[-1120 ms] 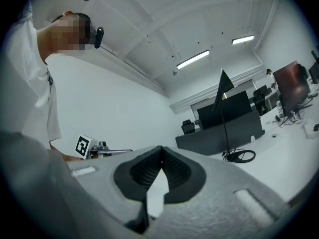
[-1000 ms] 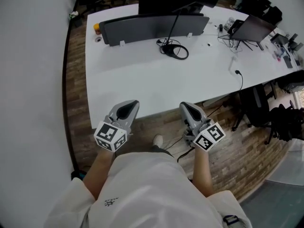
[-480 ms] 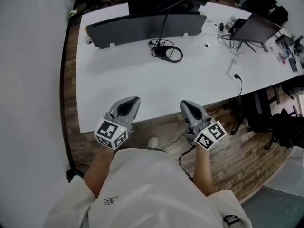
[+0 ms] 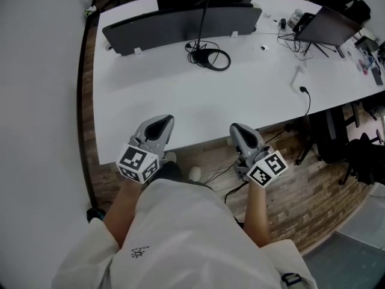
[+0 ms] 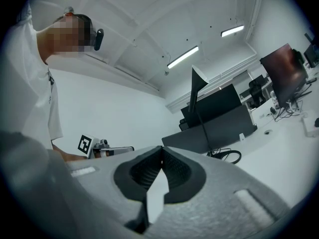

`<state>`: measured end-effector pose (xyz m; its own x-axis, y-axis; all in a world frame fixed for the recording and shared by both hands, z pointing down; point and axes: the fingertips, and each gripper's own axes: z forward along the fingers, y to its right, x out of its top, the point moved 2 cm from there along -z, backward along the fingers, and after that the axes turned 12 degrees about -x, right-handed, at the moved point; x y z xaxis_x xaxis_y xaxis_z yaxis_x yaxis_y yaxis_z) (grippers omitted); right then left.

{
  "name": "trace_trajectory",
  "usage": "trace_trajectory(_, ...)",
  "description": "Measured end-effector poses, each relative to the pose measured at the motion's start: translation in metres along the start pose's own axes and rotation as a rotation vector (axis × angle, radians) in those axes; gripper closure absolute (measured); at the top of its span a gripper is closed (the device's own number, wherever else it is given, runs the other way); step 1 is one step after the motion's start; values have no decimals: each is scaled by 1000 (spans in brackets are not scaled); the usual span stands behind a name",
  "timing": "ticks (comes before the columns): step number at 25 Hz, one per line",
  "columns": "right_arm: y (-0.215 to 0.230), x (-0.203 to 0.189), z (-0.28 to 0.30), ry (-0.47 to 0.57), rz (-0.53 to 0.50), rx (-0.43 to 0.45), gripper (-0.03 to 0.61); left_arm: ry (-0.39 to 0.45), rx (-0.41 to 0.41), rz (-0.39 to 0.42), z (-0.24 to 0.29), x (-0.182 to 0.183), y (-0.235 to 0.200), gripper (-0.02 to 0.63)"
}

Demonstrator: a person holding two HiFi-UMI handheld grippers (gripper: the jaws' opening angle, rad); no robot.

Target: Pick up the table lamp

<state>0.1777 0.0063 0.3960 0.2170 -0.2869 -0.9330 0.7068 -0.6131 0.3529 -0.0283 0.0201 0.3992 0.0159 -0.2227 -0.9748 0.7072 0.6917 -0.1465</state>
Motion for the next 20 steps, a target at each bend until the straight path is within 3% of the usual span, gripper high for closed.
trace_trajectory(7, 12, -5, 13, -12, 9, -34, 577, -10, -26, -27, 22, -3, -19, 620)
trace_trajectory(13, 28, 5, 43, -12, 24, -51, 578, 17, -55, -5, 53, 18, -65, 620)
trace_trajectory(20, 39, 25, 97, -20, -50, -61, 578, 25, -92, 30, 81, 37, -116, 620)
